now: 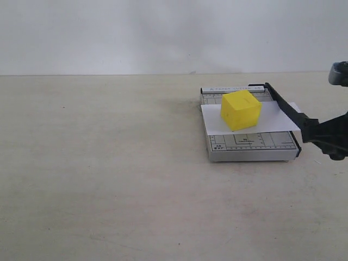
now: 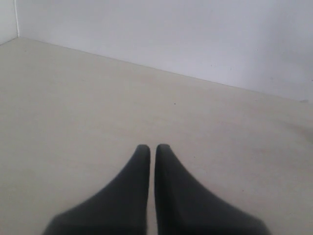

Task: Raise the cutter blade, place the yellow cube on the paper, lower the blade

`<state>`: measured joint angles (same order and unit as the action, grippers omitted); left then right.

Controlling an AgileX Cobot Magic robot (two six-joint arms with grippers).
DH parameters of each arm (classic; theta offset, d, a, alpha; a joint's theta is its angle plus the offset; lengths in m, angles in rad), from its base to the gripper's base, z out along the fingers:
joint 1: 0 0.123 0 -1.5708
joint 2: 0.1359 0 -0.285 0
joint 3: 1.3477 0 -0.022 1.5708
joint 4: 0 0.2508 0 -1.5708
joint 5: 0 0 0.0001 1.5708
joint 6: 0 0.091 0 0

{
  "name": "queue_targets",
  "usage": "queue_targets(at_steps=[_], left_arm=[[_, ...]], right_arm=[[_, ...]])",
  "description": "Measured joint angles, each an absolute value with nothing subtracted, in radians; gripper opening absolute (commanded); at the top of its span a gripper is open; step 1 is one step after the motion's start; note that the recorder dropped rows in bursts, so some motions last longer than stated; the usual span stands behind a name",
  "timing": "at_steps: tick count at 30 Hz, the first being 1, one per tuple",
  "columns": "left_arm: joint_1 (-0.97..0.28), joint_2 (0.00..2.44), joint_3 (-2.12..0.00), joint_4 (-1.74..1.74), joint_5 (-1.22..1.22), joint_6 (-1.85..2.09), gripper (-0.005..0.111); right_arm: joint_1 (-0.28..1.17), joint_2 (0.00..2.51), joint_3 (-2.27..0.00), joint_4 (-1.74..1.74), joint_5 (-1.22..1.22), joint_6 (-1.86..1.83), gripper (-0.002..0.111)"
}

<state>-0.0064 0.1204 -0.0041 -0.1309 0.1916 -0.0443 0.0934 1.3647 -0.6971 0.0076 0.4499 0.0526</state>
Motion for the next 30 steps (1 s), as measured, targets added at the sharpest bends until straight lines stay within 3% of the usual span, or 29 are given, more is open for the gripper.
queue_targets(at_steps=[12,21,26,30], left_arm=[[-0.006,0.120,-0.004,-0.131,0.192,-0.044,0.004],[-0.006,0.120,-0.004,-0.131,0.192,-0.044,0.004],[-0.006,0.120,-0.004,-0.131,0.192,-0.044,0.004],[-0.006,0.120,-0.004,-0.131,0.192,-0.044,0.004]], right_arm=[[0.093,1.498,-0.698,0.033,0.464,0.028,0.001],[0.093,1.513,-0.698,0.036,0.449,0.000,0.057],[0.093,1.494,-0.698,0.036,0.451,0.010,0.058],[0.093,1.308,-0.698,0.036,0.528,0.013,0.058]])
